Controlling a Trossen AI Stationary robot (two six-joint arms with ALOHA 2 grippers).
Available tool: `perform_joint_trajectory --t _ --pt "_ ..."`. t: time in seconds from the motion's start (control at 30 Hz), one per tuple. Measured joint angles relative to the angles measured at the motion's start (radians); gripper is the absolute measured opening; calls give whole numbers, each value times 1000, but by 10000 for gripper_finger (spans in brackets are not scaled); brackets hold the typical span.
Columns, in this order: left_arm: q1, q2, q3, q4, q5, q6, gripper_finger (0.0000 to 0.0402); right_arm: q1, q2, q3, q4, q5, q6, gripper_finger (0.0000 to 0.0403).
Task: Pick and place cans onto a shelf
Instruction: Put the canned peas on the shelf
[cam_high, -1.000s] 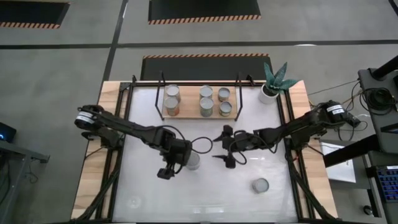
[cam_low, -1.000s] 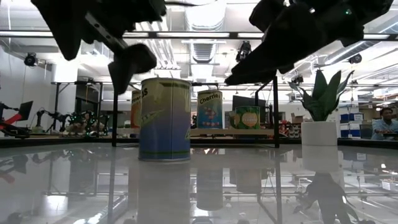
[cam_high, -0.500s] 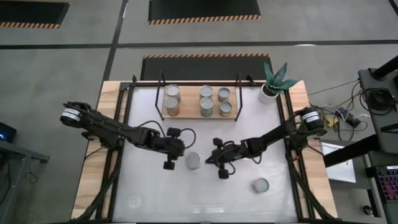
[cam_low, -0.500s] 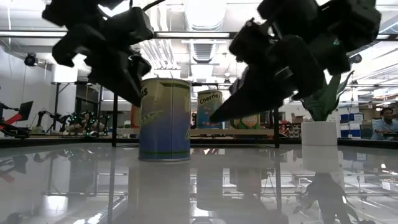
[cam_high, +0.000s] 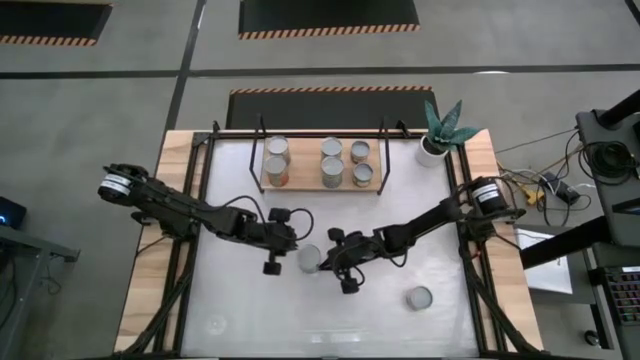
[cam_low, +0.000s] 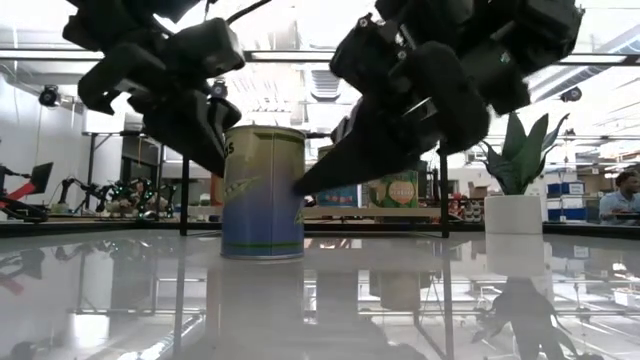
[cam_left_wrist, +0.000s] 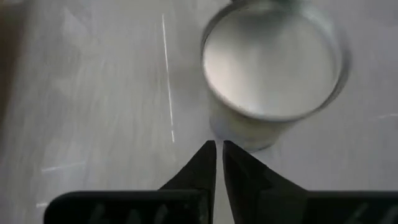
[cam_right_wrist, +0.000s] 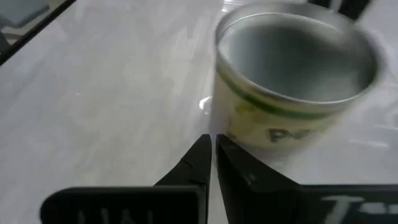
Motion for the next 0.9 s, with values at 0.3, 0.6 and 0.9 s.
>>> perform_joint_trajectory --t 0.3,0.6,0.9 --pt "-8 -1 2 27 79 -15 0 -7 -40 -7 -100 191 -56 13" --pt "-9 -1 2 -4 107 -25 0 -51 -46 -5 -117 260 -94 13" --pt "-9 -1 2 -31 76 -30 0 -43 -96 -5 -186 -13 -45 13"
